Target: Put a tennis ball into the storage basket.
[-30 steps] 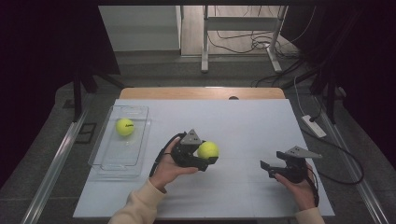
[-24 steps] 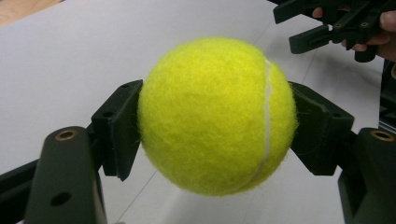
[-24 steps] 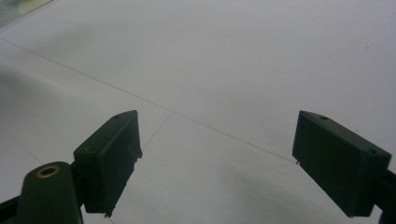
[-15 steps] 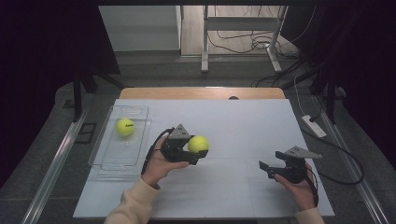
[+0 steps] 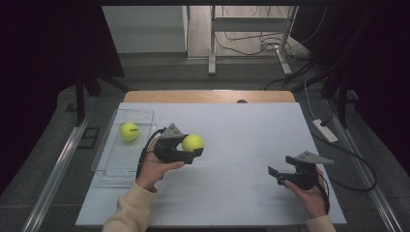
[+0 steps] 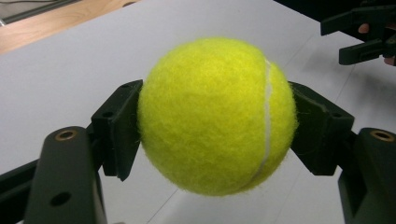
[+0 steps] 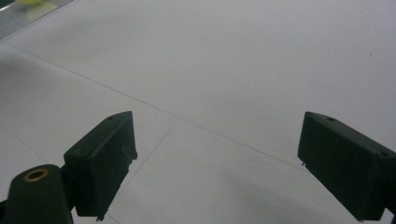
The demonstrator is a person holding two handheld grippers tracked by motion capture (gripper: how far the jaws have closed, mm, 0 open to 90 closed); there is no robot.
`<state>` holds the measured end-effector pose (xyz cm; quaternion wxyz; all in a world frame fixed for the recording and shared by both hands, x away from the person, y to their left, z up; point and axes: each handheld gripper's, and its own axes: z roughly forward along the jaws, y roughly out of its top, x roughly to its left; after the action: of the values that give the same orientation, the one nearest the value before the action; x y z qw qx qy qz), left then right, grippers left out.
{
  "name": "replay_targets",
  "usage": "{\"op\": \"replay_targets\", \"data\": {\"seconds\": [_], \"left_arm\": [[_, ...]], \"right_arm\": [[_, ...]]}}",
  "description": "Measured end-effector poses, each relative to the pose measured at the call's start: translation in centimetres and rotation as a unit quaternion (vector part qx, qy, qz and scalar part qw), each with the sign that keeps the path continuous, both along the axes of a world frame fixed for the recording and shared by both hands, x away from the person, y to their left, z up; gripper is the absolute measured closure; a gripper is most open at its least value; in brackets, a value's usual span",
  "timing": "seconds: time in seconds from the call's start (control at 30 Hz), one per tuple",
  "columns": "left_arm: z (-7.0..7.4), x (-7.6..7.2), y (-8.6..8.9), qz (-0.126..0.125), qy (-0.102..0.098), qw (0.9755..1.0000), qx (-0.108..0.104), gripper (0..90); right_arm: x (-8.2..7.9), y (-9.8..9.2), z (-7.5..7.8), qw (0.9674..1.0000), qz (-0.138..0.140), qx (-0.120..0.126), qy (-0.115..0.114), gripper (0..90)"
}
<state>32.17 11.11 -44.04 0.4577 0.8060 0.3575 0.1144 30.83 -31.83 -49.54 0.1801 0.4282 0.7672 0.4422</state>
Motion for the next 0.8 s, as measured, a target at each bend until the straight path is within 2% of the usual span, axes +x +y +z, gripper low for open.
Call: {"op": "replay_targets", "data": {"seconds": [0.3,0.5,0.8], "left_arm": [[0.3,0.1,1.2,0.016,-0.002,0.9998,-0.009,27.3],[0.4,0.2,2.1,0.029,-0.004,0.9996,-0.005,27.3],[0.7,0.3,3.1,0.047,-0.008,0.9988,-0.012,27.3]], "right_arm": [[0.0,0.0,0.1,1.0000,0.000,-0.001,-0.001,11.2],[0.0,0.0,0.2,1.0000,-0.001,-0.004,-0.003,10.9],[0.0,-0.1,0.1,1.0000,0.000,-0.003,-0.003,11.0]]}}
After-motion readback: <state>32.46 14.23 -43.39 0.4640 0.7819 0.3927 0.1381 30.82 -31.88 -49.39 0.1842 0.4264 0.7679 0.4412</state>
